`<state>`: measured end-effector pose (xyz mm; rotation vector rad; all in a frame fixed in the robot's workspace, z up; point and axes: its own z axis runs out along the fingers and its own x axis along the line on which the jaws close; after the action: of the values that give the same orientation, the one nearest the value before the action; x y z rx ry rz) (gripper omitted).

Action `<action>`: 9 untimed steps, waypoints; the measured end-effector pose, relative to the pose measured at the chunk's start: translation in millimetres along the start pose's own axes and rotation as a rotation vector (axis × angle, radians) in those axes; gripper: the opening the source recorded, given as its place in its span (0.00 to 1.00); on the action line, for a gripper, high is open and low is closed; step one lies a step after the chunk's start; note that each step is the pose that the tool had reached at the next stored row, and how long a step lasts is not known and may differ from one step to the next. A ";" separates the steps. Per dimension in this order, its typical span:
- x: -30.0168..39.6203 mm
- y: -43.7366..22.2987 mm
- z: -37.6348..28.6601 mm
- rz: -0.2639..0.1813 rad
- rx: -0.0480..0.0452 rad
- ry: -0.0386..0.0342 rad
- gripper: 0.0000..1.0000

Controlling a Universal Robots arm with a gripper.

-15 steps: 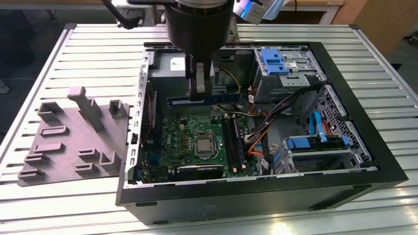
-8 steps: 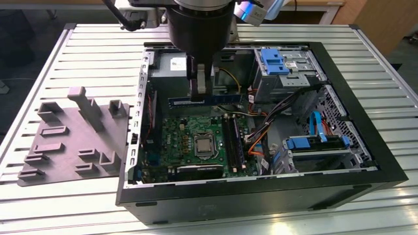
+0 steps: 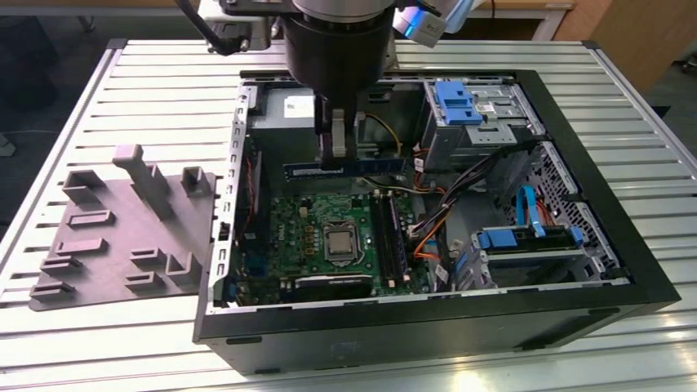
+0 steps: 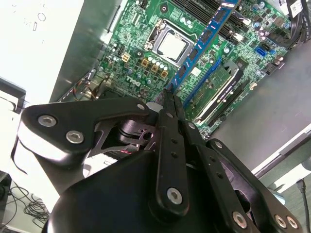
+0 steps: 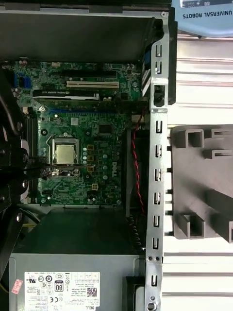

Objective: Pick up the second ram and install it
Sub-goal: 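Pick up the second ram and move it above second insertion slot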

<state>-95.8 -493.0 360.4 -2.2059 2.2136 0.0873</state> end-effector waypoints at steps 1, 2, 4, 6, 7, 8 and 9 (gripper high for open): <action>-0.1 -0.5 0.5 0.001 0.0001 0.0000 0.12; -0.2 -1.0 0.9 0.002 0.0000 0.0001 0.12; -0.3 -2.2 2.0 0.003 0.0001 0.0002 0.12; -0.3 -3.4 3.1 0.005 0.0001 0.0002 0.12; -0.3 -4.0 3.7 0.006 0.0002 0.0001 0.12; -0.3 -4.5 4.3 0.007 0.0003 0.0000 0.12; -0.3 -5.0 4.9 0.008 0.0003 0.0000 0.12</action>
<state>-91.0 -492.5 355.4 -2.1965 2.2229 0.0870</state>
